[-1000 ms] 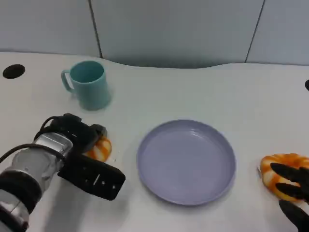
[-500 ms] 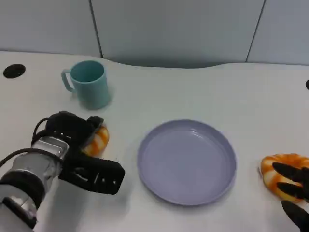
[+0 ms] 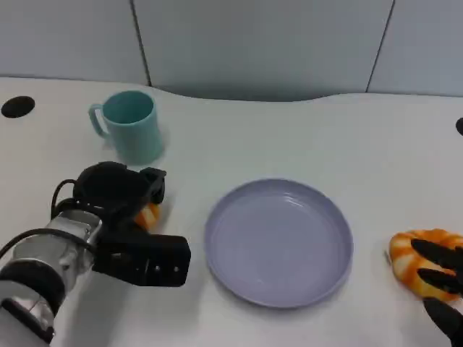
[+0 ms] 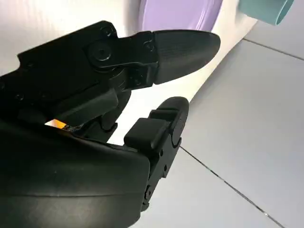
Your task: Grasp the bread from the table and place it into the plate.
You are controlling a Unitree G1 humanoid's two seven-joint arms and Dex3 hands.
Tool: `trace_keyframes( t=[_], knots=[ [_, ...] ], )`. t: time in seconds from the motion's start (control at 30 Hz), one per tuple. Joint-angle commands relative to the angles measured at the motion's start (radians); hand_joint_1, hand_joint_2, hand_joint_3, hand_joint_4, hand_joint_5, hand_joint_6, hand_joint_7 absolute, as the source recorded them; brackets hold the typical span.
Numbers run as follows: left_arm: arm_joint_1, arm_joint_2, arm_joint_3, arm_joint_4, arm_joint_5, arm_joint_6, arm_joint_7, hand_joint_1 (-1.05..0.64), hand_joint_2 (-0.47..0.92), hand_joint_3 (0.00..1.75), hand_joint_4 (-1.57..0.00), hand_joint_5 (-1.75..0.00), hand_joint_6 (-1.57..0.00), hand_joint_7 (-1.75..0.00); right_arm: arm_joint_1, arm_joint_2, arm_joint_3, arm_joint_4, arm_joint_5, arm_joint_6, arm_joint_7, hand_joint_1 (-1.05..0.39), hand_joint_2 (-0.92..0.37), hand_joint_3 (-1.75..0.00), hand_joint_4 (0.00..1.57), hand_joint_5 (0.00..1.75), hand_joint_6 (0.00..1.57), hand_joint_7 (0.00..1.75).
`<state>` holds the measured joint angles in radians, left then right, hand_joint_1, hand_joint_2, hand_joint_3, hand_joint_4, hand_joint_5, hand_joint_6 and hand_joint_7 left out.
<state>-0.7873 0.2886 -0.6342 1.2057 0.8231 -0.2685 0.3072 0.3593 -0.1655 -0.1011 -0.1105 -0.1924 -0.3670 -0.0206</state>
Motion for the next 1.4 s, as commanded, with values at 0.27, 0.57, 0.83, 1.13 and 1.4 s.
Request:
trace_keyframes(
  t=[0.27, 0.57, 0.83, 1.13, 1.4],
  knots=[
    [0.018, 0.056, 0.119, -0.035, -0.161, -0.110, -0.190, -0.22, 0.92, 0.21, -0.62, -1.75, -0.45, -1.75, 0.000, 0.008, -0.002, -0.026, -0.009, 0.036, -0.014, -0.40, -0.92, -0.38, 0.93, 0.01, 0.79, 0.01],
    [0.128, 0.131, 0.275, -0.233, -0.331, -0.217, -0.260, -0.19, 0.87, 0.15, -0.68, -1.75, -0.50, -1.75, 0.001, 0.011, 0.000, -0.033, -0.017, 0.049, -0.014, -0.39, -0.92, -0.38, 0.93, 0.01, 0.79, 0.00],
    [0.224, 0.176, 0.385, -0.426, -0.444, -0.272, -0.328, -0.17, 0.86, 0.12, -0.75, -1.75, -0.53, -1.75, -0.011, 0.010, 0.000, -0.016, -0.014, 0.050, -0.013, -0.39, -0.92, -0.38, 0.93, 0.01, 0.79, 0.00],
    [0.226, 0.148, 0.451, -0.536, -0.620, -0.373, -0.524, -0.16, 0.88, 0.10, -0.78, -1.75, -0.58, -1.75, -0.022, 0.017, 0.004, 0.000, -0.012, 0.043, -0.018, -0.39, -0.92, -0.36, 0.94, 0.01, 0.79, 0.00],
    [0.179, 0.072, 0.422, -0.553, -0.652, -0.365, -0.649, -0.16, 0.88, 0.08, -0.78, -1.75, -0.56, -1.75, -0.022, 0.017, 0.005, 0.002, -0.018, 0.040, -0.020, -0.40, -0.92, -0.36, 0.95, 0.02, 0.80, 0.00]
  ],
)
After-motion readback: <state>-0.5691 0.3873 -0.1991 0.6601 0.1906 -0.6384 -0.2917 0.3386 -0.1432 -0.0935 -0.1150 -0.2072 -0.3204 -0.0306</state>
